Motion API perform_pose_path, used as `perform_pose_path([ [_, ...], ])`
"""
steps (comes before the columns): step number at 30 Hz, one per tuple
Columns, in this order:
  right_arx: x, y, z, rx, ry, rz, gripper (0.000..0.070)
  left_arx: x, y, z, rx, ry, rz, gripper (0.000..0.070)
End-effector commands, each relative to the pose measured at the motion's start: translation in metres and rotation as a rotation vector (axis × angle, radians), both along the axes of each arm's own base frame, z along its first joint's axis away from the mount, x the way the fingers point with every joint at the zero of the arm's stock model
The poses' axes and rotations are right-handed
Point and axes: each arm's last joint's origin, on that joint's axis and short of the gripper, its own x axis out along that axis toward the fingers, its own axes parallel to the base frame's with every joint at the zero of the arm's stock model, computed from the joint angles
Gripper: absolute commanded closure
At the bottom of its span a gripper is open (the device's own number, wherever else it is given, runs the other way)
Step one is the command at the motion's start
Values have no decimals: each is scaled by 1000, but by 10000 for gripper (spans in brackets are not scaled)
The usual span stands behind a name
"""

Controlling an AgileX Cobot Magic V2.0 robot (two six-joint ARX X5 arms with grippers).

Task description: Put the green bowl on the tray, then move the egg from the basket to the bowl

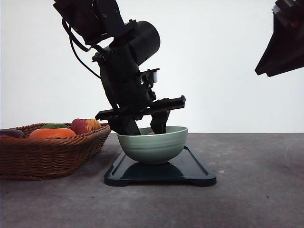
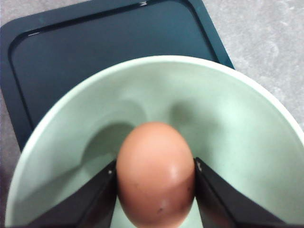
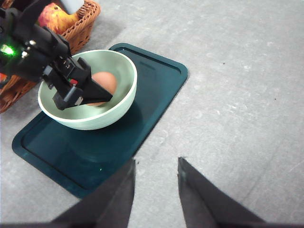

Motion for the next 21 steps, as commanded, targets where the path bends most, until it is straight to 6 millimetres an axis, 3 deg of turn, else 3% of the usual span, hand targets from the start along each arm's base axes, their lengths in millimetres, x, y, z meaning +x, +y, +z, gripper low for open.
perform_pose_path([
  [1, 1, 1, 0, -5, -10, 4, 526, 2, -9, -2, -1, -12, -21, 468],
  [7, 1, 1, 0, -5, -10, 4, 526, 0, -10, -2, -8, 6, -39, 333],
  [14, 1, 1, 0, -5, -10, 4, 526, 0, -10, 2, 2, 26, -34, 333],
  [21, 2, 1, 1, -3, -16, 4, 526, 3, -12, 39, 78, 77, -63, 335],
])
